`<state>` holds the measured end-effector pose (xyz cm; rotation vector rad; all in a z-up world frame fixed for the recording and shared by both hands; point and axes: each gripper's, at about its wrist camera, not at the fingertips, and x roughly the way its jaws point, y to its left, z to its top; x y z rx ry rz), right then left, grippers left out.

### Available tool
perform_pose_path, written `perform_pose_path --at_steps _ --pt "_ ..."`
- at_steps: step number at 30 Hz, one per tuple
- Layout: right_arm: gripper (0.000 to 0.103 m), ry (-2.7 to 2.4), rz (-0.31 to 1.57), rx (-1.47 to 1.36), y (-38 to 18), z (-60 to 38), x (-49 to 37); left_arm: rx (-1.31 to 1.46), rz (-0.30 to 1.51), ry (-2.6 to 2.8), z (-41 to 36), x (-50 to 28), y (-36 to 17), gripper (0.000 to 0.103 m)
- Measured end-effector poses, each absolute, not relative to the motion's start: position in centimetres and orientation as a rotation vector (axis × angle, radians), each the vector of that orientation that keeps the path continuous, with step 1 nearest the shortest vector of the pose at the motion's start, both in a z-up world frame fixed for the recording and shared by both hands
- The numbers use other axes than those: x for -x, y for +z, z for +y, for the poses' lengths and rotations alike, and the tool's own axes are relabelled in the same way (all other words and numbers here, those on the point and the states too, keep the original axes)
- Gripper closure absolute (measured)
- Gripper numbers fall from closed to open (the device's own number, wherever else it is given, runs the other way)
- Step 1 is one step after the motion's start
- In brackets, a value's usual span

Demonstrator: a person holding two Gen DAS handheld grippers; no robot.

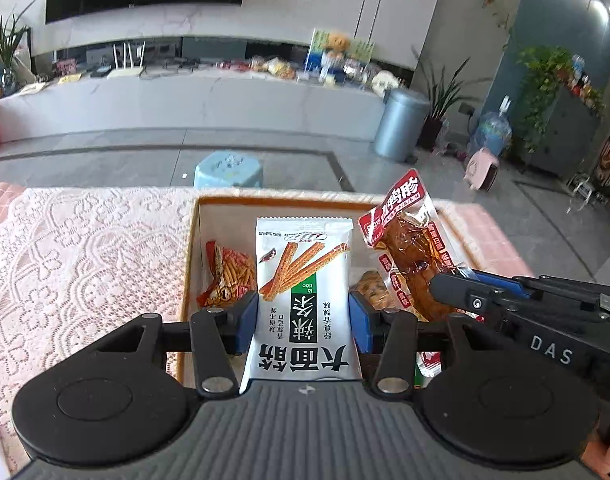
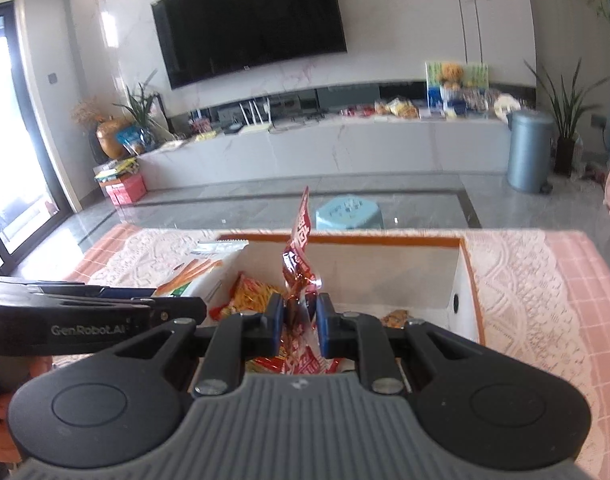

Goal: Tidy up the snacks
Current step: 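Lower both tools into the box and open them to release the packets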

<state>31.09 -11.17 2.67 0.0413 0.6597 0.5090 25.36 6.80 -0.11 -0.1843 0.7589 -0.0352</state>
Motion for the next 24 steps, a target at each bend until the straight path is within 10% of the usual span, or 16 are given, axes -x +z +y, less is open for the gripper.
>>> perform_pose_path --at_steps 24 --pt "0.083 0.381 0.911 0.035 -4.7 -9.5 -36.6 -0.058 0.947 0.081 4.2 -29.3 -5.2 0.046"
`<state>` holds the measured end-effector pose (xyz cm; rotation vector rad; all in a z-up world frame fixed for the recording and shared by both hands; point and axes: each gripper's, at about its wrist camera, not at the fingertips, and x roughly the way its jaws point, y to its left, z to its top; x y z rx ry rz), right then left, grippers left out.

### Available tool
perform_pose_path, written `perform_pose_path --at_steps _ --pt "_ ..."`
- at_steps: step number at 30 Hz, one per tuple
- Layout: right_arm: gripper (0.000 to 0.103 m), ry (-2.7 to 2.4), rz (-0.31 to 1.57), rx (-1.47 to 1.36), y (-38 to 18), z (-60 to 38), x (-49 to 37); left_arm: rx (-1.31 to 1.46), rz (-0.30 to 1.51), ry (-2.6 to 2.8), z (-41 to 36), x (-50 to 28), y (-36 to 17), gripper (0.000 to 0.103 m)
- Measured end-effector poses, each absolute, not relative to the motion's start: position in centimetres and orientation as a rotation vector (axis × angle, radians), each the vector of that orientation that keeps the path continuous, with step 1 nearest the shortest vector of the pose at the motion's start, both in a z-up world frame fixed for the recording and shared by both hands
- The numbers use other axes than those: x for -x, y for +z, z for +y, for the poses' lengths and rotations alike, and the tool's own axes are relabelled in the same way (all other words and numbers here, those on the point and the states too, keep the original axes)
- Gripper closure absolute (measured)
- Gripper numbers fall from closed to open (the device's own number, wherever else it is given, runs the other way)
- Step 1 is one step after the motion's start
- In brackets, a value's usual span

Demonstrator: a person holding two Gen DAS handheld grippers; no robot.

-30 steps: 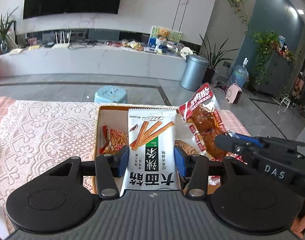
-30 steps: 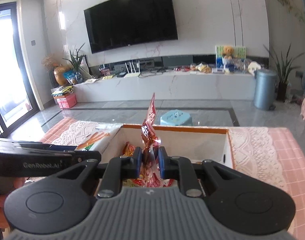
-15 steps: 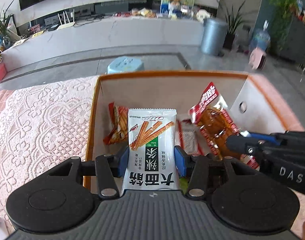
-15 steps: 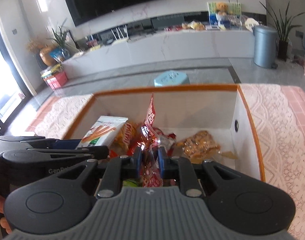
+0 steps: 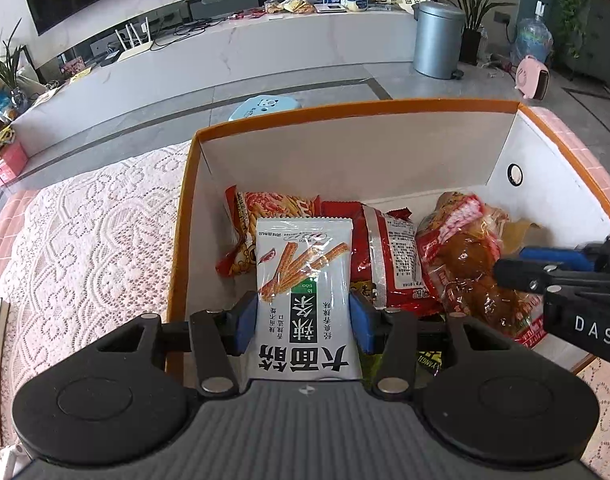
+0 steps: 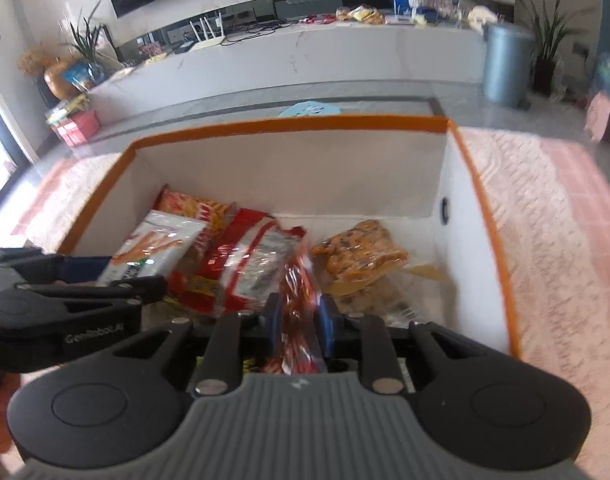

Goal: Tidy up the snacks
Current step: 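Lower both tools into the box and open them to release the packets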

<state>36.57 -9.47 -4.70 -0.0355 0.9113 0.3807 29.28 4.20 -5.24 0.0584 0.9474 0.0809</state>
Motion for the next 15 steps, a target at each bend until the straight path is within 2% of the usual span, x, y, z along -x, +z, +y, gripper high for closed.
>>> perform_pose_path --at_steps 4,6,8,13,15 --pt "0.08 0.374 0.882 0.089 -4.2 -9.5 -36.3 -0.069 0.953 0.082 4.2 -29.7 -5.2 0.04" --pt "0.075 0.369 0.871 0.107 -4.0 -9.5 -36.1 -0.078 0.941 0.086 4.1 -29.6 -5.1 0.036" --pt "0.064 0.366 0.863 0.121 -3.8 -9.4 -36.0 -0.093 0.925 0.085 3.9 -29.5 -4.8 0.027" --pt "0.041 0.384 0.885 0.159 -3.6 -9.1 -36.1 -0.118 0.883 0.075 3.6 -29.1 -3.7 0.026" --pt "0.036 0.385 0.893 0.175 -3.5 -9.1 -36.0 -0.111 0.869 0.073 3.7 -28.7 -3.2 0.025"
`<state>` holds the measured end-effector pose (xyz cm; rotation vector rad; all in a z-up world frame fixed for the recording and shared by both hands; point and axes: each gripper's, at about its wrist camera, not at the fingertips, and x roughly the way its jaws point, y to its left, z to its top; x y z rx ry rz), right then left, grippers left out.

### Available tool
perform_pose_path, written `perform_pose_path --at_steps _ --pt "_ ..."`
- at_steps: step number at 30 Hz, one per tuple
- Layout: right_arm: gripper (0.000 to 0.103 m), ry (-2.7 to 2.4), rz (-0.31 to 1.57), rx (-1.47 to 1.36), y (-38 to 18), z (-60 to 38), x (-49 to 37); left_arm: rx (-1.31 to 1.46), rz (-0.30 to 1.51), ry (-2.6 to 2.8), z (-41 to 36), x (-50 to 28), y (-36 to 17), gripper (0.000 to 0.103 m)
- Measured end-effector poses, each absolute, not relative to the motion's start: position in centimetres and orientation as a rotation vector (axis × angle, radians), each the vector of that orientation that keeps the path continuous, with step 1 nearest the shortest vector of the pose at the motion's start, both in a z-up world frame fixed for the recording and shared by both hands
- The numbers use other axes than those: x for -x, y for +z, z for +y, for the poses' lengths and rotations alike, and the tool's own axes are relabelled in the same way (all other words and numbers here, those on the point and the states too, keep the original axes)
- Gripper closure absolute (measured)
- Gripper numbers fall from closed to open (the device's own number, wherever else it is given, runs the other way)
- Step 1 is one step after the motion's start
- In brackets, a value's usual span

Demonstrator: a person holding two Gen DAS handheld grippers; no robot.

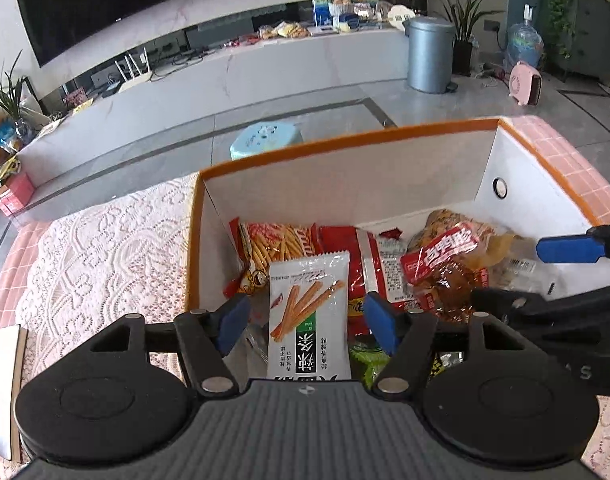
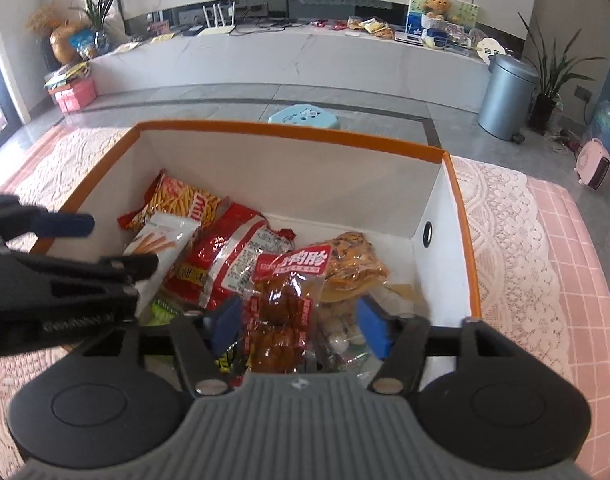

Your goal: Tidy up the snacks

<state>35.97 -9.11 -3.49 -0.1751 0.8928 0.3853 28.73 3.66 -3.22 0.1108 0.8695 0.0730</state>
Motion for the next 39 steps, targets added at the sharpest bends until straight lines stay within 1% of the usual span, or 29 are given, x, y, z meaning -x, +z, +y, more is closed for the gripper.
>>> perform_pose_path --at_steps 1,2,4,10,12,14,18,20,23,26,32,35,39 --pt "0.035 0.383 0.896 0.179 -3.4 -9.2 -35.9 -0.106 0.867 0.069 3.7 -28.5 -3.1 0.026" --pt "0.032 0.38 0.899 0.181 -3.3 -9.3 -35.7 -0.1 0.864 0.065 3.7 -28.2 -2.9 0.025" --pt "0.029 0.377 0.898 0.18 -3.0 -9.6 -35.2 -0.086 0.846 0.067 3.7 -27.5 -2.5 0.026" --pt "0.027 0.371 0.831 0.166 -0.8 -10.8 -32.5 -0.066 0.73 0.053 3.0 -24.2 0.3 0.025" --pt "0.024 0.368 0.798 0.167 0.3 -11.2 -31.3 -0.07 0.689 0.061 2.6 -22.9 1.5 0.026" --pt "0.016 0.371 0.757 0.16 1.6 -11.7 -30.0 -0.075 0.645 0.07 2.2 -21.6 2.7 0.025" --pt "0.012 0.372 0.666 0.146 4.3 -12.8 -26.9 -0.073 0.552 0.089 1.4 -18.5 4.8 0.023" --pt "0.007 0.365 0.618 0.141 5.5 -13.2 -25.4 -0.071 0.512 0.102 1.1 -17.1 5.7 0.021" --pt "0.004 0.36 0.543 0.13 7.2 -14.0 -22.7 -0.115 0.44 0.156 0.4 -15.0 6.6 0.018" --pt "0.004 0.344 0.472 0.123 8.2 -14.7 -20.0 -0.13 0.375 0.205 -0.2 -13.0 7.2 0.013" --pt "0.004 0.292 0.371 0.142 8.5 -15.5 -15.2 -0.153 0.345 0.237 -0.6 -10.6 6.7 0.012" --pt "0.004 0.269 0.353 0.133 7.9 -15.8 -13.3 -0.144 0.37 0.236 -0.4 -9.6 5.9 0.009" --pt "0.003 0.249 0.35 0.124 6.7 -15.9 -11.7 -0.079 0.443 0.22 0.6 -8.9 4.0 0.009"
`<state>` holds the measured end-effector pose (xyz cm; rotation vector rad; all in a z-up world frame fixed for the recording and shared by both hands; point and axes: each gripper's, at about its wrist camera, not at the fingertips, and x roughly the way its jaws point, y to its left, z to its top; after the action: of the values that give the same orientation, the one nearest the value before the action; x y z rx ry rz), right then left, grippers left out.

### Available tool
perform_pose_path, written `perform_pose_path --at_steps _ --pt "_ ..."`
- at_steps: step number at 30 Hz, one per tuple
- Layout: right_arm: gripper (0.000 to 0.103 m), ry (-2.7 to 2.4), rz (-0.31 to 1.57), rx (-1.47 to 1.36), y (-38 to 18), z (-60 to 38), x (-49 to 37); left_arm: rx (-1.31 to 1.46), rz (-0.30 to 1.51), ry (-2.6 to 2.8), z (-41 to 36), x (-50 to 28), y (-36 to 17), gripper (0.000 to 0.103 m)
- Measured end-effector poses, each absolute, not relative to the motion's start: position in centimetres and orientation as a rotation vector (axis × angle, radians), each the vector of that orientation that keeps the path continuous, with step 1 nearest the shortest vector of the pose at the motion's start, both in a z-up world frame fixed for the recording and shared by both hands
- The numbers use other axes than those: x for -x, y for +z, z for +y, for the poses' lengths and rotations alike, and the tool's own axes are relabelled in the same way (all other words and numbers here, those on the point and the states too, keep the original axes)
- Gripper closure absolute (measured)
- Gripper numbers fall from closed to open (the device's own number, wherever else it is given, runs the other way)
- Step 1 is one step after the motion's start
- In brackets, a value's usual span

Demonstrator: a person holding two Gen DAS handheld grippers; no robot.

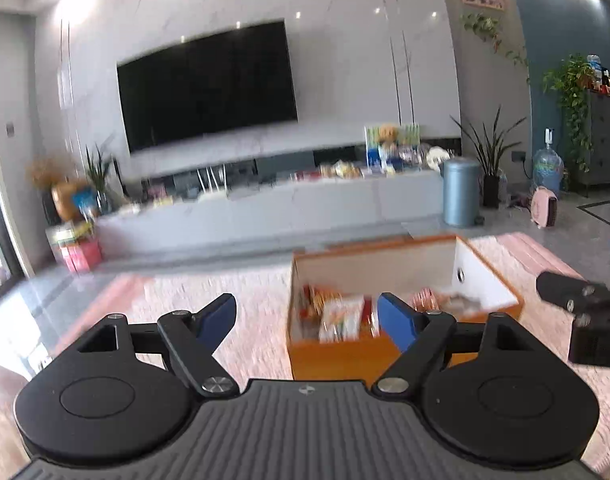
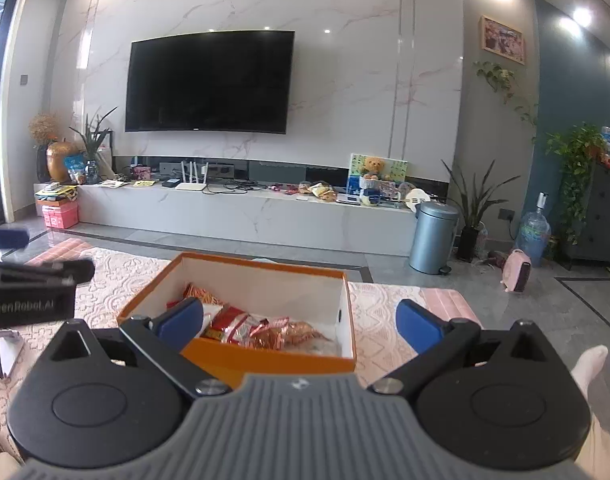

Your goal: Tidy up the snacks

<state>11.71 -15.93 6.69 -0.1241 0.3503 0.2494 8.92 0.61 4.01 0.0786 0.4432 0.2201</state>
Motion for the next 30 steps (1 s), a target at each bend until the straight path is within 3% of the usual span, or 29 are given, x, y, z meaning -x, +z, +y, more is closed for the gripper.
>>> perform_pose_path --at_steps 18,30 --pt "0.004 0.216 0.459 0.135 -0.1 -14.9 -12.9 0.01 0.622 0.188 1.7 -9.5 -2.2 0.009" --pt "0.003 0.214 0.514 0.139 -1.7 -14.8 -14.0 0.001 0.67 0.172 1.3 -10.0 -3.3 0.009"
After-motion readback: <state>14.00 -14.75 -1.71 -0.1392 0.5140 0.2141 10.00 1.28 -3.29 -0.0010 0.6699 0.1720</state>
